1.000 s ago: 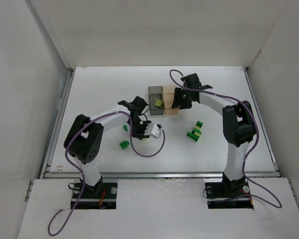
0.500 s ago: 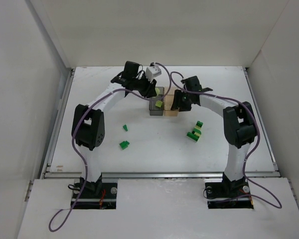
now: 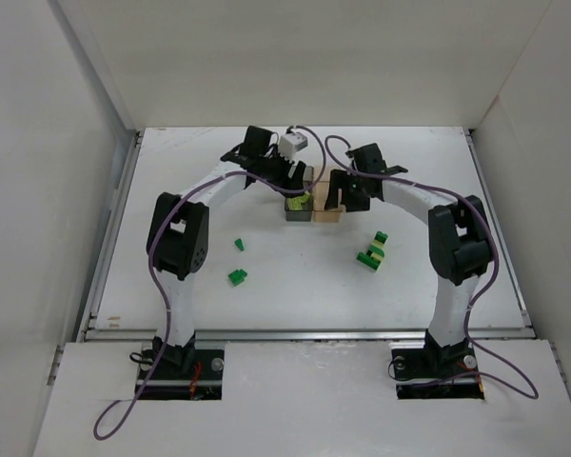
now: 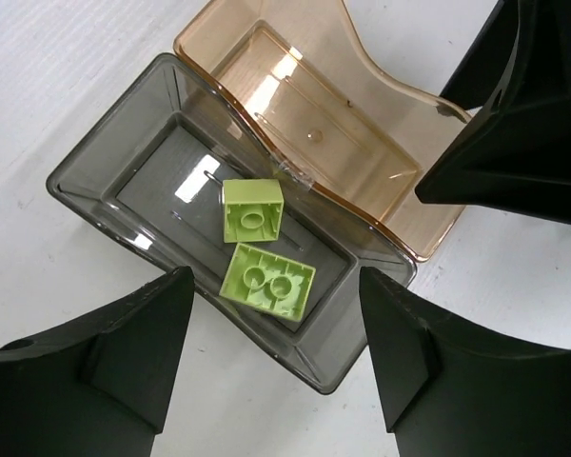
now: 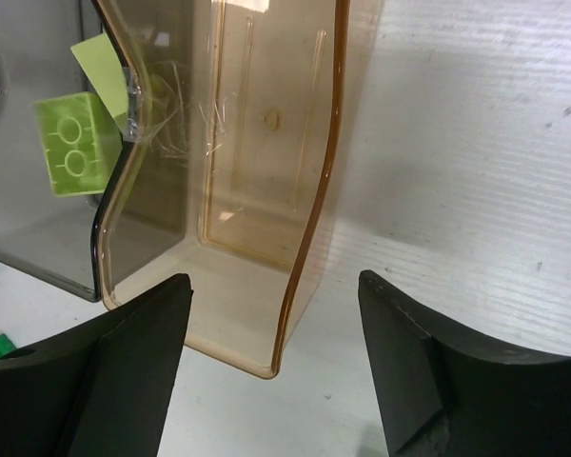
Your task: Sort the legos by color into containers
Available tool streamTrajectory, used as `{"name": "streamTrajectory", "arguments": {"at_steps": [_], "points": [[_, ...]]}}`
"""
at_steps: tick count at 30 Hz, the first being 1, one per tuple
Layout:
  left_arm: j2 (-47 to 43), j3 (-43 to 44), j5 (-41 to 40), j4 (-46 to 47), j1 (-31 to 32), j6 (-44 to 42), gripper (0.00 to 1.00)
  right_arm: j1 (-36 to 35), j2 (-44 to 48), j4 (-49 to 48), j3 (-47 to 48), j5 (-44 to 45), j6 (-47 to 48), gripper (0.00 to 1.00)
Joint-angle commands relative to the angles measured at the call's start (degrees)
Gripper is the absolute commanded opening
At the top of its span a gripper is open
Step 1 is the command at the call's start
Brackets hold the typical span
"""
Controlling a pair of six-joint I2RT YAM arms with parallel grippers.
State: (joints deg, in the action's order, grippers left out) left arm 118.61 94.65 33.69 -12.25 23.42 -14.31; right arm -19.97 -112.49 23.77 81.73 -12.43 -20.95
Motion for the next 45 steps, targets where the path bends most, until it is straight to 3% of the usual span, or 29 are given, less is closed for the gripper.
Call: {"name": "streamTrajectory", "arguments": {"at_steps": [1, 6, 9, 12, 15, 16, 18, 19, 21, 29, 33, 42, 45], "points": [[-6.4, 0.7, 1.4, 1.0, 0.1, 0.7, 0.67, -0.5, 4.6, 1.3, 4.0, 2.7, 3.3, 0.76], [-12.7, -1.1, 1.9, -0.1, -3.2, -2.0, 0.63, -0.5, 12.4, 2.9, 5.8, 7.3, 7.6, 0.82], [-16.3, -4.7, -0.3, -3.3, -7.2, -10.2, 0.62, -0.5, 20.8, -1.0, 3.1, 9.7, 9.3, 0.89], [-17.5, -9.4, -5.4, -12.0, -8.2, -27.4, 0.62, -0.5, 23.7, -0.5, 1.8, 9.5, 11.6, 0.91], [-20.9, -17.4, -4.9, -18.7, -10.6, -43.6, 0.65, -0.5, 23.7, 1.4, 0.4, 7.2, 13.4, 0.91], [-21.7, -19.4, -4.9, -19.6, -11.2, -54.4, 0.65, -1.1, 23.2, 1.4, -0.2, 6.1, 13.4, 0.91], [-22.4, -22.9, -4.2, -25.3, -11.7, -66.1, 0.66, -2.3, 23.2, 0.8, -1.5, 5.6, 14.5, 0.91], [-22.4, -22.9, -4.2, -27.9, -11.7, -76.5, 0.66, -3.4, 23.2, 0.8, -2.2, 5.0, 14.5, 0.91], [-21.8, -23.6, -4.2, -32.9, -11.7, -83.7, 0.66, -4.7, 21.8, 0.8, -2.2, 5.0, 15.8, 0.91], [-17.3, -24.3, -8.9, -34.6, -8.3, -96.9, 0.66, -10.8, 20.1, 0.8, -2.7, 5.5, 18.3, 0.91], [-16.1, -26.5, -11.3, -32.8, -6.2, -98.5, 0.63, -11.3, 19.6, 0.8, -2.7, 6.2, 18.3, 0.91], [-15.1, -28.4, -13.0, -32.3, -4.6, -98.5, 0.43, -11.3, 19.1, 0.2, -2.7, 5.7, 18.3, 0.91], [-14.5, -28.9, -14.3, -31.7, -3.9, -96.4, 0.23, -11.3, 19.1, 0.2, -2.7, 5.1, 18.3, 0.91]]}}
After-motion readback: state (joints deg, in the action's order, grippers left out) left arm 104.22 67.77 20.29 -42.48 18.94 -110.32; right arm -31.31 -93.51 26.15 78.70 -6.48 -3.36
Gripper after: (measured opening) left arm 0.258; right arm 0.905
